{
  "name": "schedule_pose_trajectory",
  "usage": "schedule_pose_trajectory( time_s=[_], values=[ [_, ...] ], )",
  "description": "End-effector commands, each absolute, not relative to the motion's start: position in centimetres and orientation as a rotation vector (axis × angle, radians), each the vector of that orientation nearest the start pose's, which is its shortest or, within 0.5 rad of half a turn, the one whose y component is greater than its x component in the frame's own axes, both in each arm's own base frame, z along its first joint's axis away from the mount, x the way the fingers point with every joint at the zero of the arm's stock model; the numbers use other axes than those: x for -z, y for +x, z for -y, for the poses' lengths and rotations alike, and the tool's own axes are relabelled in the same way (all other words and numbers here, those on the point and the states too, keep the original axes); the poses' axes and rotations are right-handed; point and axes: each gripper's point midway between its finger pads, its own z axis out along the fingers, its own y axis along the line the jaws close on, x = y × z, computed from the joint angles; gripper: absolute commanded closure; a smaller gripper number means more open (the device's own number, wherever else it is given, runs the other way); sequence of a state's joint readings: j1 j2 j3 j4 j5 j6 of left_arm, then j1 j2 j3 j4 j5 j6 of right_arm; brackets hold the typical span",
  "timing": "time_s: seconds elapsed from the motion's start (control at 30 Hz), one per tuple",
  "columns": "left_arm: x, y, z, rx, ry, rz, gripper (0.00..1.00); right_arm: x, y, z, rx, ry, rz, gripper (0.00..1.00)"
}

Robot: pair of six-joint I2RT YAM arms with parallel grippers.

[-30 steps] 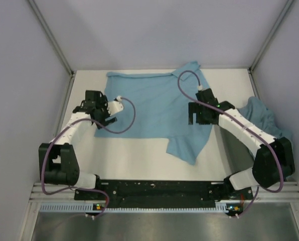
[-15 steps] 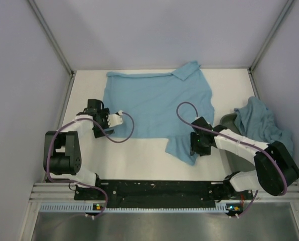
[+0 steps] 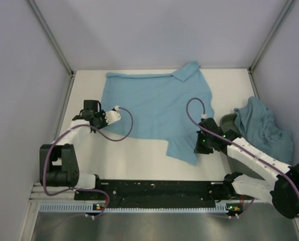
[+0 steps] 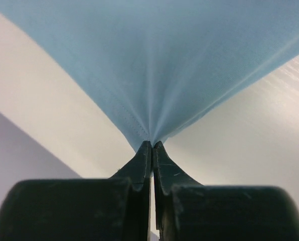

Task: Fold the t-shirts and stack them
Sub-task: Flatten out the tshirt

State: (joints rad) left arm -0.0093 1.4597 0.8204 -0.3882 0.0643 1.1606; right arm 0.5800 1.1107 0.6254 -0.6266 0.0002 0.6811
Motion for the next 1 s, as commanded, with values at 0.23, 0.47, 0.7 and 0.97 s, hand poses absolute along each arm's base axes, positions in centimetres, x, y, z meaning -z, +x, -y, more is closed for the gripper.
schedule_pose_trajectory(
  time_s=[0.23,0.47,0.7,0.97],
  values=[
    [-13.9,31.6,-3.7,-0.415,1.203,-2.273,1.00,-18.0,18.8,-12.7,-0.395,0.081,-2.444,1.00],
    [-32.9,30.3,-4.2,-0.485,0.911,-2.109,1.00,-38.3,16.7,-7.3,-0.420,0.082,-1.967,1.00],
    [-42.9,27.6,-3.9,-0.530,0.810,-1.935,1.00,-47.8,15.2,-4.6,-0.387,0.051,-1.749,1.00],
    [-41.9,30.7,-0.9,-0.368,0.908,-1.885,1.00,-43.6,23.9,-11.0,-0.233,-0.255,-1.889,1.00]
  ],
)
